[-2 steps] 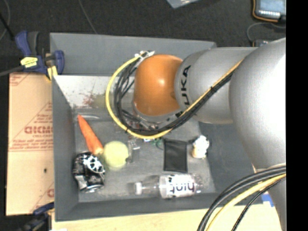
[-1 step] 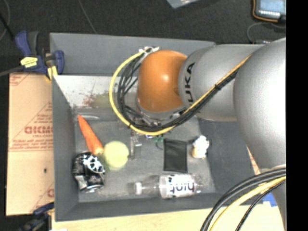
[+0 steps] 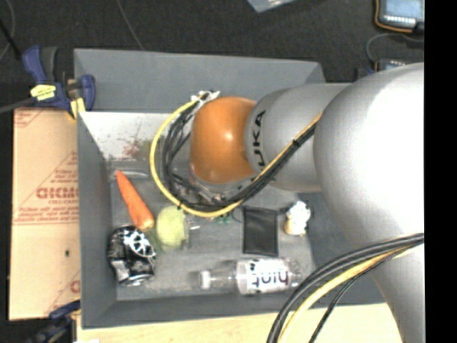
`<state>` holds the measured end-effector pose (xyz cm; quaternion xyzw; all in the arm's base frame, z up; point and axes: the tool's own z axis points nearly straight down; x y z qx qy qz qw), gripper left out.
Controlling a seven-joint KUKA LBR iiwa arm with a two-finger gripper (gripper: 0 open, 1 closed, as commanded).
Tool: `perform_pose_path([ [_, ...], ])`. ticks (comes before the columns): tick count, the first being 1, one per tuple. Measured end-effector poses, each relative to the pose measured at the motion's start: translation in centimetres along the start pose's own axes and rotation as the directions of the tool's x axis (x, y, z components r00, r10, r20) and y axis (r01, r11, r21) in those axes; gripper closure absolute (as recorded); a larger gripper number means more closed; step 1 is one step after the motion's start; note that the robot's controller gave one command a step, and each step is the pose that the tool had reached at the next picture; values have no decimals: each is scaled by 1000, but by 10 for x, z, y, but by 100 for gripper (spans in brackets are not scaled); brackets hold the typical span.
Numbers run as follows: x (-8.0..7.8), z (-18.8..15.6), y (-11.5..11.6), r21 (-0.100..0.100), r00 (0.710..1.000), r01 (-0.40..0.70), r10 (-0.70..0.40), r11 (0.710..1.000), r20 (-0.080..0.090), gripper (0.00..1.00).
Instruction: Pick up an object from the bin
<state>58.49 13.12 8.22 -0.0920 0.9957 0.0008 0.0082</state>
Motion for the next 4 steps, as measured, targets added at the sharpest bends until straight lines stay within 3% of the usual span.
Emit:
perform_pose_path([
  [1,6,18,3,-1,997,-72,72,997,-1,100],
  [4,8,-4,2,0,996,-84,84,997,-8,100],
])
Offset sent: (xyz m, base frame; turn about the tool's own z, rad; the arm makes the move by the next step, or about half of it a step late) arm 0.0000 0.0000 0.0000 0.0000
